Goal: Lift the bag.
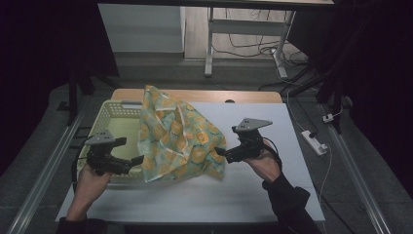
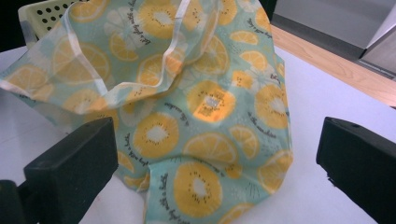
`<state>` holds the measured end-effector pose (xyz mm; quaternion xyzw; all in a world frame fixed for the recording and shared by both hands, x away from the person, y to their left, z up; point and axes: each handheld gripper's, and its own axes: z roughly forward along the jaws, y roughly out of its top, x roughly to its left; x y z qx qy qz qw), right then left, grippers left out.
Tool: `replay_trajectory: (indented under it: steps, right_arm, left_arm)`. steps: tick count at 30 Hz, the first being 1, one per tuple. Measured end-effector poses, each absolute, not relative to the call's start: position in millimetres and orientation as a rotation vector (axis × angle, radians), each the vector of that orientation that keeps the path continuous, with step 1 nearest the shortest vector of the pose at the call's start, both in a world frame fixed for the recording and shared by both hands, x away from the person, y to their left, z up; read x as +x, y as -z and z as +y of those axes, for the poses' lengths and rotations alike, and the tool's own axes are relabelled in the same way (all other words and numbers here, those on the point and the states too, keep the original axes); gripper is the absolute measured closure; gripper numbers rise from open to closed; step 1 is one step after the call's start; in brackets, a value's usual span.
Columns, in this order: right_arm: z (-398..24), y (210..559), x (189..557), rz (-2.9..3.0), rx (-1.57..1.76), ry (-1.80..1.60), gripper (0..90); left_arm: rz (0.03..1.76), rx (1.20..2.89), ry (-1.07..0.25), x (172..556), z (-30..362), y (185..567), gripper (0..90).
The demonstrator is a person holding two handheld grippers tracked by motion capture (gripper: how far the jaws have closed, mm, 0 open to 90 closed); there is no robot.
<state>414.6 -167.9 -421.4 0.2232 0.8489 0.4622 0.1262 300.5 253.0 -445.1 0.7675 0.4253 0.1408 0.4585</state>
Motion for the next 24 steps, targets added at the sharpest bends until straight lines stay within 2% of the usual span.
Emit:
replay_trajectory:
  steps: [14, 24]
  right_arm:
    - [-193.2, 425.6, 383.9, 2.43, 0.675, -1.316, 0.0]
    - [-226.5, 442.2, 360.5, 2.397, 0.756, -1.286, 0.0]
  left_arm:
    - [1.096, 1.853, -0.363, 262.5, 262.5, 461.2, 0.0]
    - [1.126, 1.864, -0.386, 238.7, 267.2, 475.0, 0.0]
